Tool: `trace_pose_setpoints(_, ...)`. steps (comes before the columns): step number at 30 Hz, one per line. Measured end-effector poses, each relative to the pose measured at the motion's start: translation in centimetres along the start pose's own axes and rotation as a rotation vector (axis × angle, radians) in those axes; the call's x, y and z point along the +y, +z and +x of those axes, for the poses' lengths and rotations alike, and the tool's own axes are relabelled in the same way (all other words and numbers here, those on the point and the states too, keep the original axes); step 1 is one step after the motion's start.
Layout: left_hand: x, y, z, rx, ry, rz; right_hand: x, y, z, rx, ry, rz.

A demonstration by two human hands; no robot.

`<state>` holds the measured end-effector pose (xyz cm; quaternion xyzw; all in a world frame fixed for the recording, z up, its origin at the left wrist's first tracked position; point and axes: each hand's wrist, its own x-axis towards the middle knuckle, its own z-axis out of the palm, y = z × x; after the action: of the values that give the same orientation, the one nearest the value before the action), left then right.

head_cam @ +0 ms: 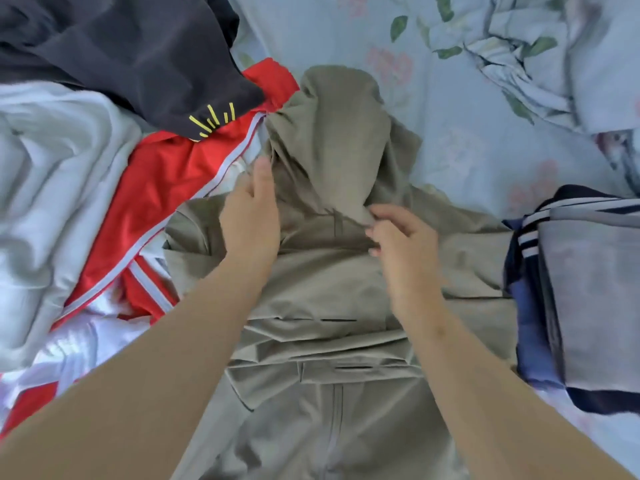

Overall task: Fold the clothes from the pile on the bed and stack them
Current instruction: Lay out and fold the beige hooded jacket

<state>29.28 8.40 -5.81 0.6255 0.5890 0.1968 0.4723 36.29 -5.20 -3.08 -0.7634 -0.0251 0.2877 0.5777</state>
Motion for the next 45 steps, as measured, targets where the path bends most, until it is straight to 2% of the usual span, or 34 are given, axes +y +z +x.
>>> trace_pose_setpoints(2,1.6,0.3,-1.9,-0.296,-0.471,-0.407,0.7,-0.7,-1.6,0.032,0.157,0.170)
trace_pose_setpoints(3,1.9,0.5,-2.6,-0.405,-0.605,-0.514,1.2,-0.8,-1.9,0.054,0.265,0.262)
trace_pose_setpoints(4,2.1,0.7,-2.9,-0.448,-0.665,-0.581,1.4,-0.8,-1.9,0.066,0.364,0.358)
trace_pose_setpoints(6,2.6,1.3,-2.9,-0.428,-0.671,-0.610,1.5,-0.4,-1.2,0.065,0.482,0.542)
trace_pose_setpoints(8,3.1,1.2,-2.8,-0.435,-0.626,-0.683,0.3,0.1,-0.1,0.086,0.507,0.766)
trace_pose_setpoints(10,4.2,0.1,-3.3,-0.470,-0.576,-0.872,-1.7,-0.5,0.3,0.080,0.451,1.023)
trace_pose_setpoints(12,4.4,-2.6,-5.2,-0.584,-0.547,-1.063,-3.4,-2.2,-1.4,-0.030,0.342,1.140)
trace_pose_setpoints(13,3.2,-4.1,-6.3,-0.643,-0.557,-1.103,-3.6,-3.3,-2.5,-0.065,0.248,1.108)
trace_pose_setpoints(14,1.8,-5.4,-7.5,-0.678,-0.586,-1.094,-3.1,-4.2,-3.5,-0.075,0.232,0.979)
trace_pose_setpoints(16,-1.1,-7.7,-9.7,-0.636,-0.746,-0.976,-0.4,-5.3,-5.6,0.004,0.433,0.733)
trace_pose_setpoints(18,-3.8,-8.7,-10.6,-0.497,-0.927,-0.845,2.7,-6.2,-6.8,0.041,0.711,0.542)
trace_pose_setpoints(19,-4.3,-8.9,-10.9,-0.460,-0.962,-0.775,3.3,-6.5,-7.1,0.093,0.769,0.438)
trace_pose_setpoints(21,-4.3,-8.1,-11.3,-0.398,-0.908,-0.580,3.4,-6.4,-7.6,0.139,0.744,0.387)
trace_pose_setpoints(24,-3.5,-6.2,-11.6,-0.180,-0.628,-0.362,3.0,-5.0,-7.4,0.105,0.660,0.308)
trace_pose_setpoints(26,-3.1,-5.0,-11.8,-0.135,-0.503,-0.201,2.8,-3.7,-7.6,0.108,0.575,0.163)
trace_pose_setpoints(28,-3.0,-4.5,-12.0,-0.153,-0.479,-0.097,2.7,-3.1,-7.7,0.129,0.488,0.059)
trace_pose_setpoints(29,-2.9,-4.7,-12.0,-0.167,-0.499,-0.181,2.6,-3.2,-7.7,0.134,0.485,0.118)
trace_pose_setpoints(32,-2.3,-6.5,-12.5,-0.332,-0.586,-0.680,1.7,-5.6,-8.3,-0.022,0.499,0.651)
trace_pose_setpoints(34,-2.9,-8.0,-13.2,-0.428,-0.605,-0.880,2.0,-7.5,-9.4,-0.103,0.485,0.879)
trace_pose_setpoints(36,-4.8,-9.1,-14.1,-0.362,-0.698,-0.820,3.8,-8.5,-10.8,-0.070,0.568,0.854)
trace_pose_setpoints(38,-6.8,-9.7,-14.9,-0.304,-0.844,-0.690,5.5,-8.8,-12.0,0.025,0.734,0.622)
trace_pose_setpoints(40,-6.9,-9.6,-15.7,-0.338,-0.902,-0.623,6.4,-8.7,-12.8,0.109,0.838,0.491)
trace_pose_setpoints(43,-6.3,-8.2,-16.1,-0.363,-0.845,-0.564,6.3,-7.7,-12.9,0.034,0.831,0.551)
trace_pose_setpoints(45,-5.5,-7.4,-16.2,-0.333,-0.800,-0.701,6.2,-7.1,-12.7,0.009,0.746,0.635)
